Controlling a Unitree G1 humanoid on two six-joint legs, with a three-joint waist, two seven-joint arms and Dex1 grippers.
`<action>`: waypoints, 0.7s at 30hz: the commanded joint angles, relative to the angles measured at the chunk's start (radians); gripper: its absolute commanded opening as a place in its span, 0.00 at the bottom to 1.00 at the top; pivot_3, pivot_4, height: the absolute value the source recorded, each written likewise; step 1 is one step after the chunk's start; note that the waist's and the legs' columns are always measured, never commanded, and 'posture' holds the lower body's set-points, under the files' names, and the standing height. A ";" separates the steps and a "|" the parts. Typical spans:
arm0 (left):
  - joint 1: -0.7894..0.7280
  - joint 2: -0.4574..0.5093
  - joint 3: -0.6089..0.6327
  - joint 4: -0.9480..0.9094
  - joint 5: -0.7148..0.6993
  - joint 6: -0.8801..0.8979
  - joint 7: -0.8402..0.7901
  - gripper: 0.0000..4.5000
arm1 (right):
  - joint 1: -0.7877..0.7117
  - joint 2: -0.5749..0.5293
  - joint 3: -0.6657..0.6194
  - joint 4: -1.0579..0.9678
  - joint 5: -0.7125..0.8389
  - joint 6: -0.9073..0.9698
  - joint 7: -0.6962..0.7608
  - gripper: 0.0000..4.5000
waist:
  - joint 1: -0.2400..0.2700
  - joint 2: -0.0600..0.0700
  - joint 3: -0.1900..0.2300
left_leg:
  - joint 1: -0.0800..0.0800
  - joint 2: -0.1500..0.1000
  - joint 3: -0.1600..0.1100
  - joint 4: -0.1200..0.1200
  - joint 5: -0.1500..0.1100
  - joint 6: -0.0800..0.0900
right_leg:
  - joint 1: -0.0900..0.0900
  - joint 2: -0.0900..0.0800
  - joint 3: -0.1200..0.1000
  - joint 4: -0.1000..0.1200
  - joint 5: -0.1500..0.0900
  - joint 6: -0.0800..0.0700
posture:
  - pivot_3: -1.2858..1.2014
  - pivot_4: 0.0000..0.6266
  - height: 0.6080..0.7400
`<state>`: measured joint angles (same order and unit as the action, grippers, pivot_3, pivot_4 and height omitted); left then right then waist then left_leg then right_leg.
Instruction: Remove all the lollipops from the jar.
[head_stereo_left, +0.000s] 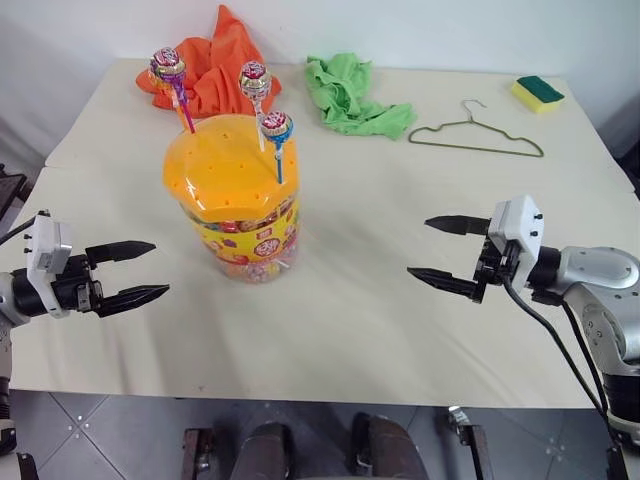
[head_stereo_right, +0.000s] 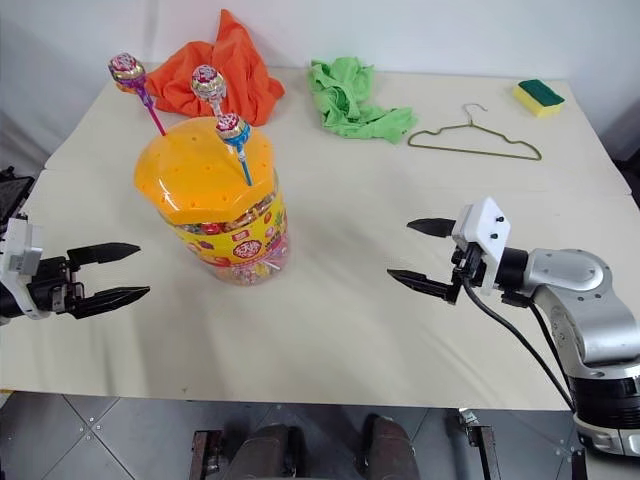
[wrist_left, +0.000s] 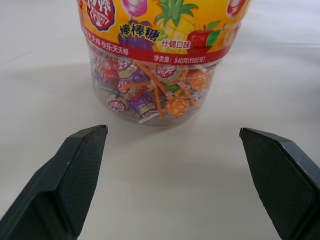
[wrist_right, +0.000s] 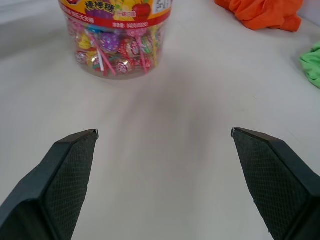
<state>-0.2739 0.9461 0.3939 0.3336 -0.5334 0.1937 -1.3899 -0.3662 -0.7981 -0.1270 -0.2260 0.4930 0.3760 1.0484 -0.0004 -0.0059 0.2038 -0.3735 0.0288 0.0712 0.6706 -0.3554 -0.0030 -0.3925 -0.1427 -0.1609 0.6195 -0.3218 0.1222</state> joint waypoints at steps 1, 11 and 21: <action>0.018 0.002 0.044 -0.017 -0.029 -0.014 -0.010 1.00 | -0.022 -0.013 -0.037 -0.003 0.016 -0.007 0.000 0.99 | 0.000 0.000 0.000 | 0.000 0.000 0.000 0.001 0.000 0.000 | 0.000 0.000 0.000 0.001 0.000 0.000 | 0.52 0.24 1.00; 0.112 0.022 0.101 -0.137 -0.044 0.119 0.095 1.00 | -0.051 -0.027 -0.040 0.041 0.021 -0.009 0.023 0.99 | 0.000 0.000 0.000 | 0.000 0.000 0.000 0.007 -0.001 0.001 | 0.000 -0.001 0.002 0.005 0.000 0.000 | 0.52 0.24 1.00; -0.004 0.070 0.228 -0.179 -0.190 0.164 0.054 1.00 | -0.098 -0.069 -0.110 -0.010 0.211 0.106 0.110 0.99 | 0.003 0.000 0.000 | -0.001 0.000 -0.001 0.011 -0.001 0.002 | 0.001 -0.002 0.001 0.007 0.000 0.000 | 0.52 0.24 1.00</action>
<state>-0.2603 0.9921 0.5896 0.1705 -0.6826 0.3511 -1.3235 -0.4495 -0.8534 -0.1960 -0.2020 0.6662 0.4727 1.1582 0.0027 -0.0062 0.2036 -0.3745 0.0286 0.0707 0.6821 -0.3563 -0.0013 -0.3919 -0.1448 -0.1595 0.6267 -0.3217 0.1221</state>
